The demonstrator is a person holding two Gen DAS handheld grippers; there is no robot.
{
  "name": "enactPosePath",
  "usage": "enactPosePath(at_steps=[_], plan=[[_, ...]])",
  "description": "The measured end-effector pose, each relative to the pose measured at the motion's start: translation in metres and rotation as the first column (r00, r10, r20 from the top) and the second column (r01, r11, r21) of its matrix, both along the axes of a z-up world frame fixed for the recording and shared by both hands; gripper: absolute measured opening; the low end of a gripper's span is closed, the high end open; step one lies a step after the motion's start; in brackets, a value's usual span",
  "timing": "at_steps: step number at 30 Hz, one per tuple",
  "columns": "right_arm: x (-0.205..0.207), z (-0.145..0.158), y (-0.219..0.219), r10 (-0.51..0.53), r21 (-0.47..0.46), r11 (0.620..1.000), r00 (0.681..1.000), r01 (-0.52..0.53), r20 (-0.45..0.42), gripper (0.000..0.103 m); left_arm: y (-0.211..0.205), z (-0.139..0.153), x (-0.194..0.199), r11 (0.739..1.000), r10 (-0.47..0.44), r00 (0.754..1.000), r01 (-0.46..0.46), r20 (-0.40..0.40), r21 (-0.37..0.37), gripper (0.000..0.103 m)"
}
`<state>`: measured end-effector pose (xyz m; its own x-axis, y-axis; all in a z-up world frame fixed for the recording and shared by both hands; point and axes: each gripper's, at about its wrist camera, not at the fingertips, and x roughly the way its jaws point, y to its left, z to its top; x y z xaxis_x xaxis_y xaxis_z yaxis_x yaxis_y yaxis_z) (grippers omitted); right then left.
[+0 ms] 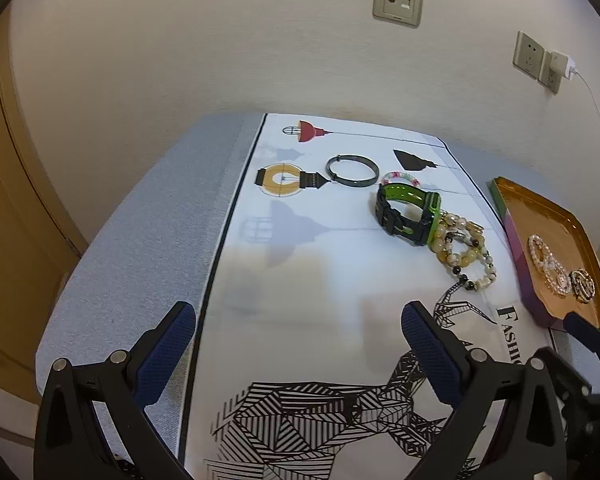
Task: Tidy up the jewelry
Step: 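Grasp the dark-and-cream beaded bracelet with the right tool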
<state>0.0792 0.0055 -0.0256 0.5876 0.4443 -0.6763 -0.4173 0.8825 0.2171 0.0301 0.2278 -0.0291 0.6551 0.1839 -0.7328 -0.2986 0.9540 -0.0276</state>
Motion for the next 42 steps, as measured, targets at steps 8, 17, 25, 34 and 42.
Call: enactPosePath(at_steps=[8,17,25,34,42], plan=[[0.042,-0.003,0.028,0.071,-0.010,0.997,0.997,-0.072,-0.040,0.095,0.019,-0.006,0.000,0.999,0.045,0.999,-0.045,-0.010,-0.009,0.102],[0.088,-0.025,0.074,0.091,-0.161,0.981,0.990,-0.108,-0.111,0.095,0.030,-0.012,0.002,0.998,0.055,0.998,-0.056,-0.017,-0.030,0.102],[0.080,-0.026,0.063,0.083,-0.157,0.983,0.994,-0.095,-0.077,0.014,0.033,-0.010,0.002,0.998,0.058,0.998,-0.058,-0.006,-0.038,0.102],[0.049,-0.024,0.018,0.059,0.017,0.998,0.992,-0.057,-0.113,0.014,0.013,0.000,0.017,1.000,-0.004,1.000,0.005,0.011,-0.027,0.102],[0.036,-0.023,-0.003,0.032,0.033,0.999,0.993,-0.029,-0.114,0.014,-0.030,0.022,0.071,0.987,-0.154,0.988,0.155,0.032,-0.039,0.102]])
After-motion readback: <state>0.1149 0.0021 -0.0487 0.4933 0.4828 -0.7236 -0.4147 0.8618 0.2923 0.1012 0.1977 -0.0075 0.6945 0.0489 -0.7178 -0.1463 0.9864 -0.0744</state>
